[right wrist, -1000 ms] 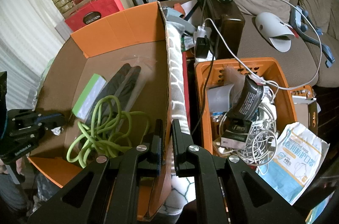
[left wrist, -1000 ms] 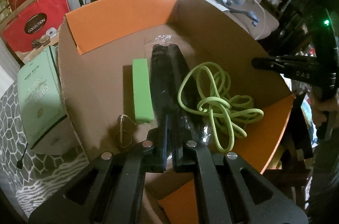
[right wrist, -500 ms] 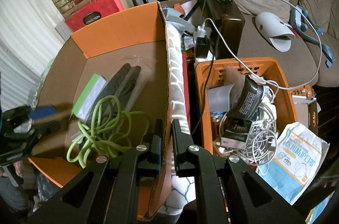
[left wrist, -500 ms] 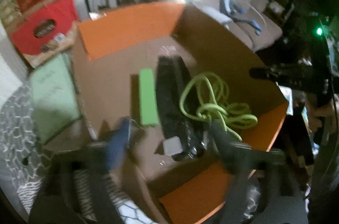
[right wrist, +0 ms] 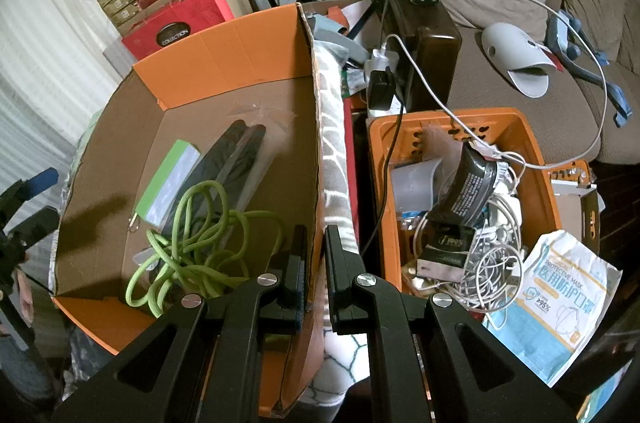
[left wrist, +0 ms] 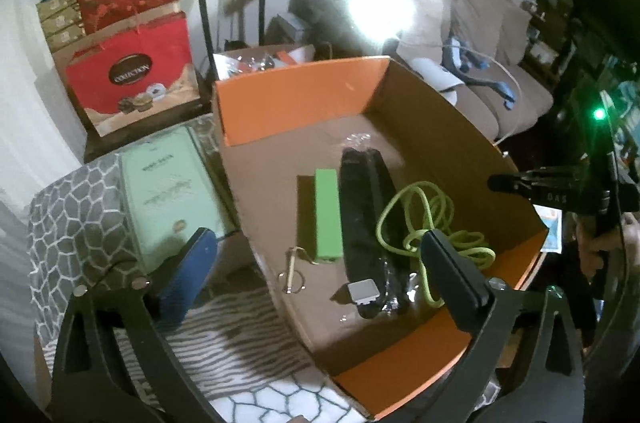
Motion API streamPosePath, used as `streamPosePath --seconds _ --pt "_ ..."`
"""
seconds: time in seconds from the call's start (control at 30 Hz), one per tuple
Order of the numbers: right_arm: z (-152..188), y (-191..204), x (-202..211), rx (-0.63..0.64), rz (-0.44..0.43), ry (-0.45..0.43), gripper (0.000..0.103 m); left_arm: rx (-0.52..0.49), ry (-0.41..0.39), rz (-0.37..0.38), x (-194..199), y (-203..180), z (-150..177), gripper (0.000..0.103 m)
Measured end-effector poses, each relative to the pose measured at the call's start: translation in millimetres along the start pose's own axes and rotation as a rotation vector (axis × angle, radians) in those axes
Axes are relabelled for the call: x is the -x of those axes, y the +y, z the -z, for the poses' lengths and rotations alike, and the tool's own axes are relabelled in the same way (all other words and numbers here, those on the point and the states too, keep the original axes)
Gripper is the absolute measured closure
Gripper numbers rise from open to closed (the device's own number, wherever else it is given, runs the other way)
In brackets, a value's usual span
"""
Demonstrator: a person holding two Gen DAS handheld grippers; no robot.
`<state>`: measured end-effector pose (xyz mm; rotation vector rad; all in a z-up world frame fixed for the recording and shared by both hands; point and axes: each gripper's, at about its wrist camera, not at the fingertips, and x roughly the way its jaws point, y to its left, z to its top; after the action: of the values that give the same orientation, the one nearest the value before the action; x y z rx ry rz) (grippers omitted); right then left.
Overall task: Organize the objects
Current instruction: 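Move the left tool back to the blanket and grasp the small white clip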
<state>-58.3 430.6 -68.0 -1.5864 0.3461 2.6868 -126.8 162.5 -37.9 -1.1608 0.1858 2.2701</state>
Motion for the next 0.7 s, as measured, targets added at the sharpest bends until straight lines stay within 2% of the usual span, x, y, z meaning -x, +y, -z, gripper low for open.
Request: streamPosePath --seconds 0.53,0.7 --pt "2 -1 0 0.0 0.001 -0.001 0.096 0.019 -0.089 -0.112 41 21 12 0.0" --pt "2 -1 0 0.0 0.001 0.0 0.096 0.032 -0.112 -0.168 51 28 22 0.0"
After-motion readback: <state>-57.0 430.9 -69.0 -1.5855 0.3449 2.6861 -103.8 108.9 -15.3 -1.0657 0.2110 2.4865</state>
